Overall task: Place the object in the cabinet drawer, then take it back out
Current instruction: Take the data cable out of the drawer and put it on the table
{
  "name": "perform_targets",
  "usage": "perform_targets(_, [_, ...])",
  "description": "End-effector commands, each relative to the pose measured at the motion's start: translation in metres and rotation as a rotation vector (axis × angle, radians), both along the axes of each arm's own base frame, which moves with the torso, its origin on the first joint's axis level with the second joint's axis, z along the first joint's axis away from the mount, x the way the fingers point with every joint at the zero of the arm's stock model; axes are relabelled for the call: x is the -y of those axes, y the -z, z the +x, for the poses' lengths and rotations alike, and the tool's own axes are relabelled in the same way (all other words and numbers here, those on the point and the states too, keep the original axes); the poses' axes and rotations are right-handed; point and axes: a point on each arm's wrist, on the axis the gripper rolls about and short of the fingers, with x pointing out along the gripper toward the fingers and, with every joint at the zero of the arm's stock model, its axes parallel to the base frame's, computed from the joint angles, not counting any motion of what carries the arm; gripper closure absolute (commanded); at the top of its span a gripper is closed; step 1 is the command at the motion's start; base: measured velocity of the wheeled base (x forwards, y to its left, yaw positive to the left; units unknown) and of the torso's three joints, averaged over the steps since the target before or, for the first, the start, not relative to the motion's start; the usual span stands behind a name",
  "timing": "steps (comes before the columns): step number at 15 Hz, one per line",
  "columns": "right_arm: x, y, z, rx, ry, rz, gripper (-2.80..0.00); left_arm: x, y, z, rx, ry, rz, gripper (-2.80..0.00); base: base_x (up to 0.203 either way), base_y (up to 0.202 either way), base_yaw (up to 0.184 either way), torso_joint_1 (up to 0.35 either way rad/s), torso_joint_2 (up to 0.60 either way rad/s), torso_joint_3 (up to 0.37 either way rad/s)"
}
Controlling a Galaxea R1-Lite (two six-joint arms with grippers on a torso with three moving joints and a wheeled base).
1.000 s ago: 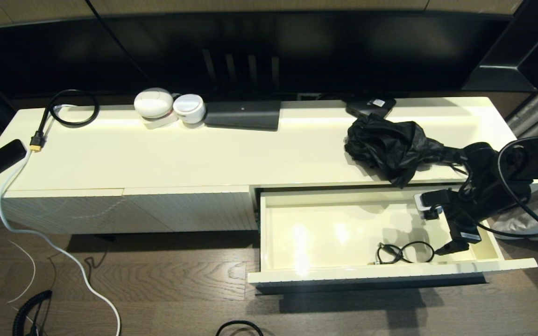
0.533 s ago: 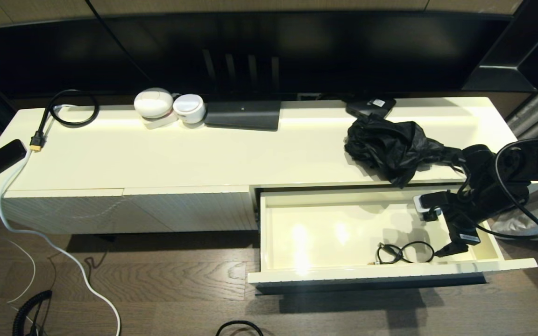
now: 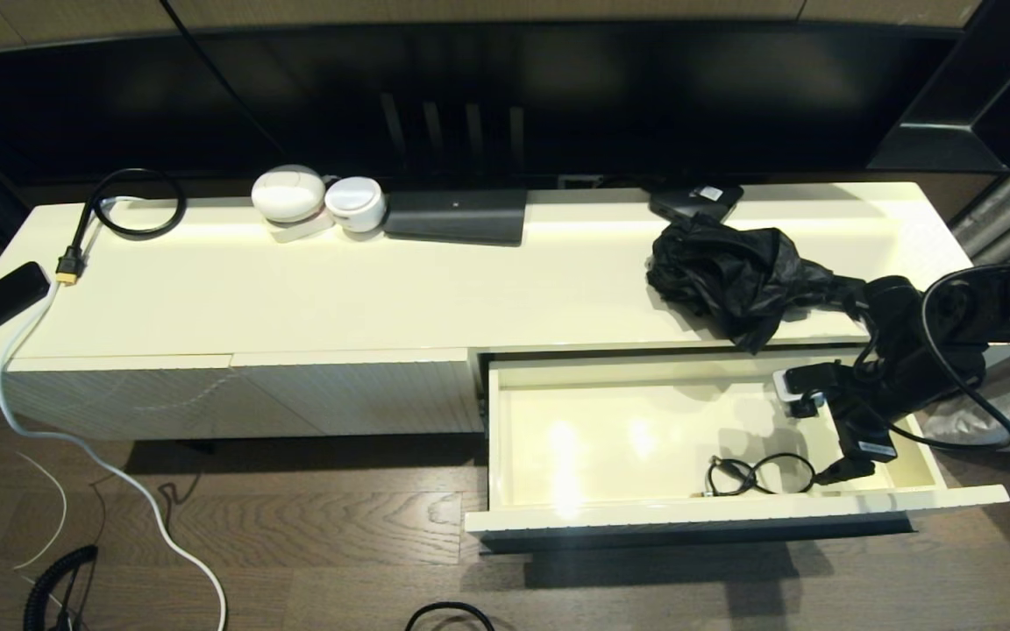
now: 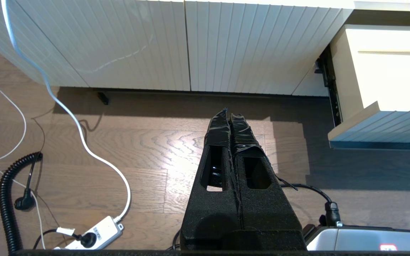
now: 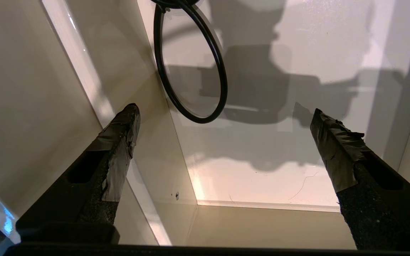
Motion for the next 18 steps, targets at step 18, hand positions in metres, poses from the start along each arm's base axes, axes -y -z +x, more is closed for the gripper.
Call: perform_targets(18, [-0.0028, 0.0083, 0.0059, -0.016, -0.010, 0.000, -2.80, 0.0000, 0.0004, 0.0001, -0.001, -0.002, -0.001, 0.00, 0.000, 0.000, 0.000, 0.000, 0.00, 0.000])
